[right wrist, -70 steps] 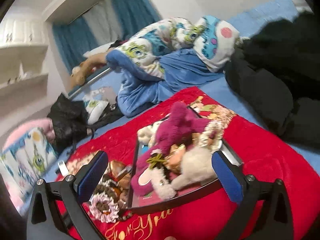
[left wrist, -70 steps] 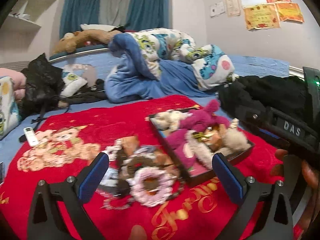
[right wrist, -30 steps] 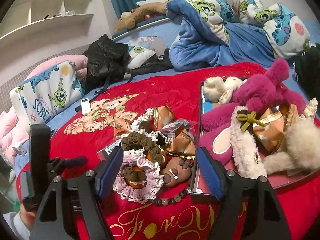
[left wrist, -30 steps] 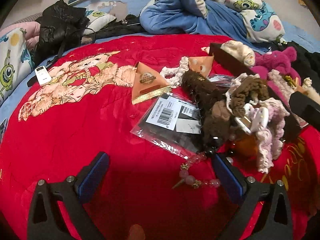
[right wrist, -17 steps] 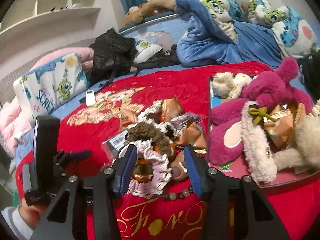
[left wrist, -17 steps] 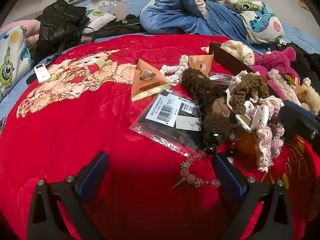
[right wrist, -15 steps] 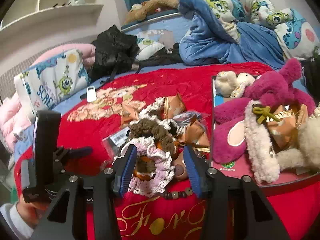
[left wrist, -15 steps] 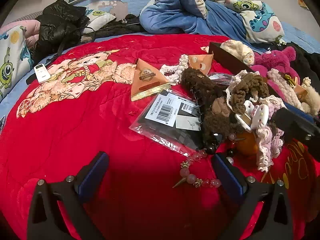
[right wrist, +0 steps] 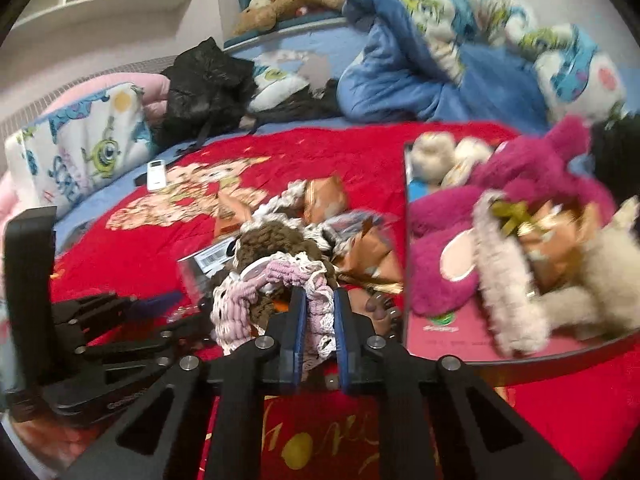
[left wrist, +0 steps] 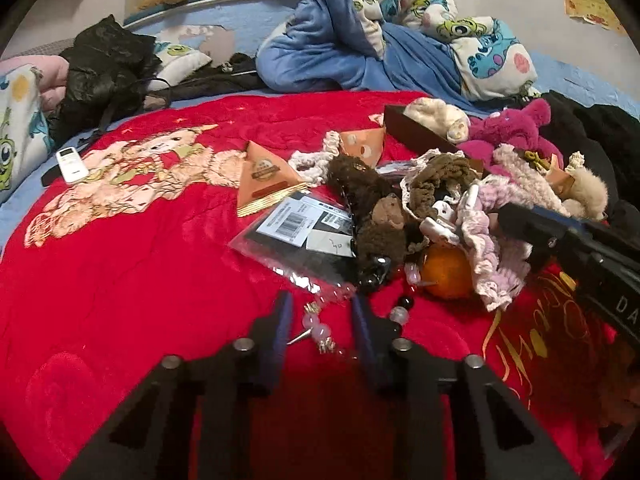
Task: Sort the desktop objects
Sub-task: 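Grasp the pink-white crocheted scrunchie with the right tool while the left grasps a purple bead bracelet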
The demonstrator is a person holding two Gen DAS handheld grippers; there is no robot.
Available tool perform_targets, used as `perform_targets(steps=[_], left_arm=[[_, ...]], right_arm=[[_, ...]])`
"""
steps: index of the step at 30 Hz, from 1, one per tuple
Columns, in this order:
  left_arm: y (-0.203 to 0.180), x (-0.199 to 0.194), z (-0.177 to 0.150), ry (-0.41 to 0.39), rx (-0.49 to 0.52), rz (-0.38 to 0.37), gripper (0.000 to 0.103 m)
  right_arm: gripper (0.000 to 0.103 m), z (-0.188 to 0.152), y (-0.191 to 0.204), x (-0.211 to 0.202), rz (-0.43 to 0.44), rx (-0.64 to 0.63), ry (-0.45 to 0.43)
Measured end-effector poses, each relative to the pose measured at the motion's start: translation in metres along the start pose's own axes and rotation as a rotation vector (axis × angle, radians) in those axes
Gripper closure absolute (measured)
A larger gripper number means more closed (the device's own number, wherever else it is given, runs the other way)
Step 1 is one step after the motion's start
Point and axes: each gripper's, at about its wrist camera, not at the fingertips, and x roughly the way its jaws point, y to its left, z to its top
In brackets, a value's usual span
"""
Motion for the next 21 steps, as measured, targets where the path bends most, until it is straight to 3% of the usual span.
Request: perform_targets(steps=[5, 11, 21], left_arm=[[0.003, -0.011, -0.006, -0.028, -0.028, -0.021, 0.094], [0.007, -0.021, -0.015, -0.041, -0.063, -0.05, 0.095], [0.012, -0.04, -0.02, -0.116, -0.089, -0.014, 0.095]], right_arm=[[0.09, -0.002, 0.005, -0.009, -0.029, -0.019, -0.015], [0.09, -0.003, -0.005, -0.019, -0.022, 0.047, -0.02], [0.09, -0.003, -0.008, -0.03, -0.016, 0.095, -0.028]])
